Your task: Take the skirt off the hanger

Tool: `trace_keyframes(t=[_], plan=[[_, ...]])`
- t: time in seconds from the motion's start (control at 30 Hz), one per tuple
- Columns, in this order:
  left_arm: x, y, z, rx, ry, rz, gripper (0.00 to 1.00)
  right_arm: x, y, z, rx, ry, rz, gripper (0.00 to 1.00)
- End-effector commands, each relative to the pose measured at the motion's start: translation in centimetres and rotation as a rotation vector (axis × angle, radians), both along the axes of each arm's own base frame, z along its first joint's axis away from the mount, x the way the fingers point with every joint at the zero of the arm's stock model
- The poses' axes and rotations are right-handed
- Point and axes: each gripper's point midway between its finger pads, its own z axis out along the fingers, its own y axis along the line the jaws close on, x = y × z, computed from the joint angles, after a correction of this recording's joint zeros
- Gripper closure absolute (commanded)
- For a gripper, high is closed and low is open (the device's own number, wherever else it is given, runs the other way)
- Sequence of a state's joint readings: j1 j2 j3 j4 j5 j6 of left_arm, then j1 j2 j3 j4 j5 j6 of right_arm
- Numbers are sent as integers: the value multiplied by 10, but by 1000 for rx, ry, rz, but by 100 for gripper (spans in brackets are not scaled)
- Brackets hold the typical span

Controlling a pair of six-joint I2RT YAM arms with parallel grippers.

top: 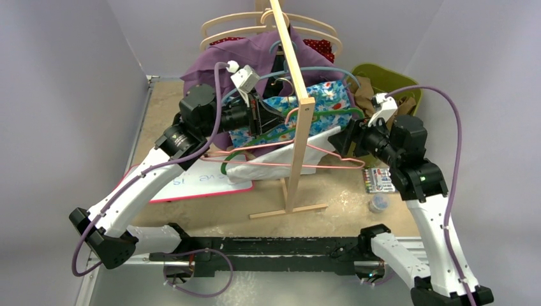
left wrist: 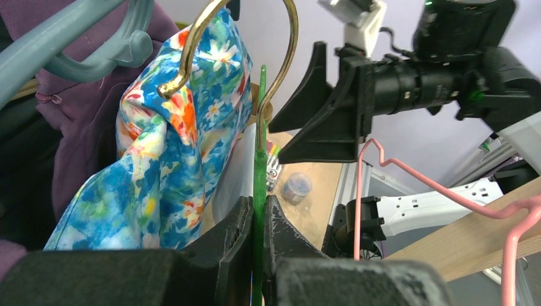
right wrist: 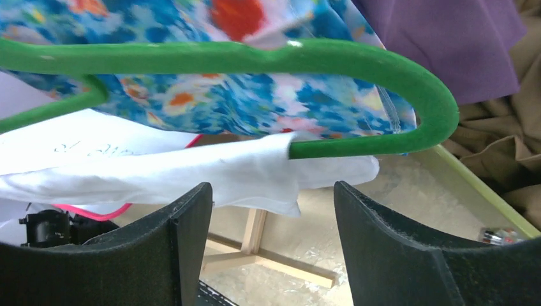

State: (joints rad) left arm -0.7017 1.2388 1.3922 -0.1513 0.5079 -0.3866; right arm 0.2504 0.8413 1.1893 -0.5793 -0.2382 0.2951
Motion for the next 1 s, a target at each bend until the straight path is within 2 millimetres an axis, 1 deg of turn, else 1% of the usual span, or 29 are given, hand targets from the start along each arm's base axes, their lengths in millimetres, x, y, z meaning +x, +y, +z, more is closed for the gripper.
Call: trace_keyframes(t=[0.0, 0.1, 0.17, 0.23, 0.3, 0.33, 0.37, 0.43, 0.47, 0.57, 0.6, 0.67, 0.73, 0.83, 0.87, 0.9, 0.97], plan=[[-8, 4, 32, -88, -54, -11, 100, 2, 12, 6, 90, -60, 131, 30], [-13, 3, 37, -101, -58, -39, 100, 6, 13, 1, 127, -76, 191, 34], [-14, 1, 38, -105, -58, -53, 100, 8, 14, -1, 128, -75, 207, 39], [-14, -1, 38, -107, -50, -61, 100, 3, 19, 6, 142, -85, 244, 43], [-13, -2, 37, -109, -47, -61, 100, -3, 20, 16, 148, -111, 259, 44], [-12, -3, 36, -110, -43, -61, 100, -5, 21, 16, 151, -112, 262, 44], [-12, -3, 37, -116, -44, -61, 100, -6, 22, 15, 155, -104, 269, 44], [-12, -4, 37, -126, -41, -63, 100, -10, 27, 9, 166, -74, 306, 50], [-11, -4, 36, -127, -36, -63, 100, -11, 28, 5, 166, -62, 323, 51], [-12, -5, 36, -130, -35, -69, 100, -9, 30, 0, 174, -52, 338, 50], [-13, -5, 36, -130, -35, -71, 100, -7, 29, 0, 174, -59, 325, 52], [-11, -4, 36, -124, -38, -63, 100, -5, 28, 5, 177, -72, 310, 67], [-6, -3, 32, -104, -42, -36, 100, -2, 22, 6, 164, -54, 262, 75], [5, 2, 24, -65, -56, 30, 100, 0, 7, 0, 115, -13, 163, 91], [9, 4, 22, -57, -61, 59, 100, 0, 1, -2, 98, -2, 123, 98], [12, 6, 21, -53, -66, 75, 100, -2, -4, -7, 80, 18, 91, 100], [14, 10, 22, -57, -81, 104, 100, -3, -19, -19, 27, 47, 11, 100]])
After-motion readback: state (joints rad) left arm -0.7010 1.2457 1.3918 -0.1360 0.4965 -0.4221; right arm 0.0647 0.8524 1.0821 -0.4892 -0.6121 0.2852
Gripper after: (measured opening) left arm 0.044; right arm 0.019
